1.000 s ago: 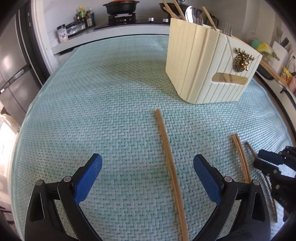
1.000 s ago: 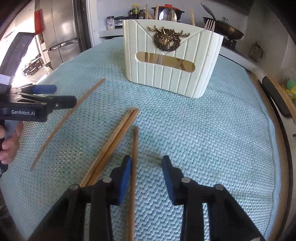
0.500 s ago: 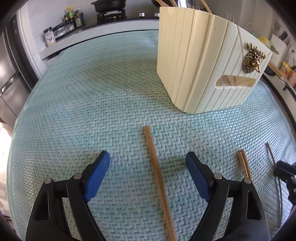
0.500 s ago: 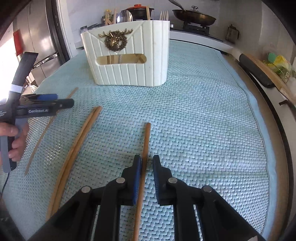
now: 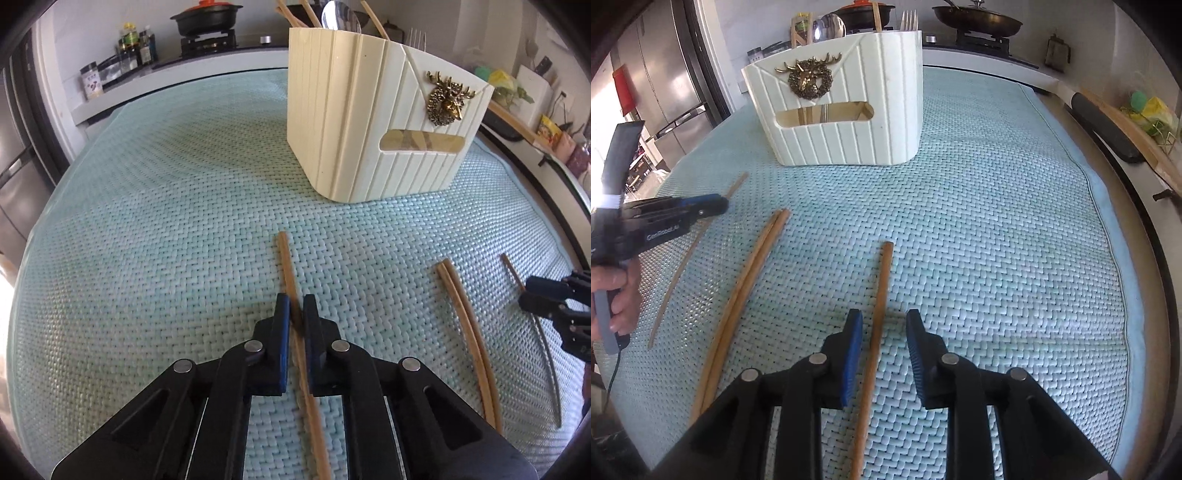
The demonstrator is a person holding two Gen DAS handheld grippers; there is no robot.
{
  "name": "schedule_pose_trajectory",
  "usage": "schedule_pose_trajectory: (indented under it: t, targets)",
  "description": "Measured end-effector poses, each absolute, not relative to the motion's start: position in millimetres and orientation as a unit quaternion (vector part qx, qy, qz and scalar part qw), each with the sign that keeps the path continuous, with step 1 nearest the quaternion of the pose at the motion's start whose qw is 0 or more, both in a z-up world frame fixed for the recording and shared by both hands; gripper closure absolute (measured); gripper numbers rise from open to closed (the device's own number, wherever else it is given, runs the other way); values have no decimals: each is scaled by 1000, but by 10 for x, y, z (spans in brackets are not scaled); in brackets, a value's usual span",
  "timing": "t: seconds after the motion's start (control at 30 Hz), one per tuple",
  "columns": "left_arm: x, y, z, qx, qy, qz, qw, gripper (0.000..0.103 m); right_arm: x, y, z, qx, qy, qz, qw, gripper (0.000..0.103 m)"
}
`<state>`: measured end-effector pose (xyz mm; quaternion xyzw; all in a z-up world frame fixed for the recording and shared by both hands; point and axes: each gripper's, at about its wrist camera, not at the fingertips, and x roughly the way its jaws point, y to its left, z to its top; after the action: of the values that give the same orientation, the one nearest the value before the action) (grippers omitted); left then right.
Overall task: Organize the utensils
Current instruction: 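Close the left tool on a wooden chopstick while the right tool grasps another chopstick, then lift both chopsticks over the holder and open both tools to drop them in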
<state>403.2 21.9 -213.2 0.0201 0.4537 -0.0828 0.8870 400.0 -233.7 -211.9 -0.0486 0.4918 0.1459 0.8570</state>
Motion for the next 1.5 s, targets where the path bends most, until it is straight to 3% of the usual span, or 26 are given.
schedule_pose_trajectory:
  t: [0.07, 0.13, 0.23, 0.3, 0.33, 0.37, 0.4, 0.47, 0.7, 0.8, 0.83, 0.93, 1.17, 1.5]
  targets:
    - [3880, 261, -2131, 13, 456, -87, 885, 99, 4029, -2312, -2114, -51, 491, 140, 859, 82]
    - [3715, 300, -2129, 9, 463, -91, 882, 99, 4010, -2321, -2112, -46, 497, 139, 855, 94]
    - [3595, 333, -2104, 15, 469, -95, 878, 96, 3902, -2355, -2099, -48, 501, 139, 853, 94]
    - [3605, 335, -2090, 14, 474, -100, 874, 80, 3888, -2372, -2091, -41, 505, 143, 850, 93]
    - [3627, 332, -2084, 15, 475, -100, 874, 61, 3903, -2385, -2094, -33, 510, 146, 847, 93]
    - [3639, 308, -2075, 21, 475, -97, 874, 55, 3918, -2391, -2092, -29, 513, 150, 844, 91]
    - [3684, 305, -2077, 29, 476, -95, 874, 55, 3947, -2394, -2084, -26, 517, 153, 842, 89]
    - [3788, 286, -2106, 43, 485, -97, 868, 55, 3999, -2390, -2073, -27, 523, 154, 838, 69]
    - [4049, 124, -2086, 77, 516, -111, 846, 53, 4266, -2208, -2084, -57, 532, 153, 831, 67]
    - [4097, 111, -2065, 77, 533, -120, 834, 57, 4392, -2126, -2075, -69, 532, 138, 833, 91]
    - [4126, 110, -2054, 78, 534, -122, 833, 67, 4413, -2187, -2078, -61, 536, 142, 830, 96]
    - [4122, 34, -2053, 78, 534, -134, 831, 98, 4458, -2238, -2078, -36, 534, 147, 832, 97]
    - [3990, 45, -1917, 47, 501, -129, 854, 99, 4331, -2399, -1939, 16, 500, 161, 851, 97]
    - [3398, 217, -906, -9, 388, -157, 908, 100, 3743, -2485, -1168, 43, 404, 192, 894, 97]
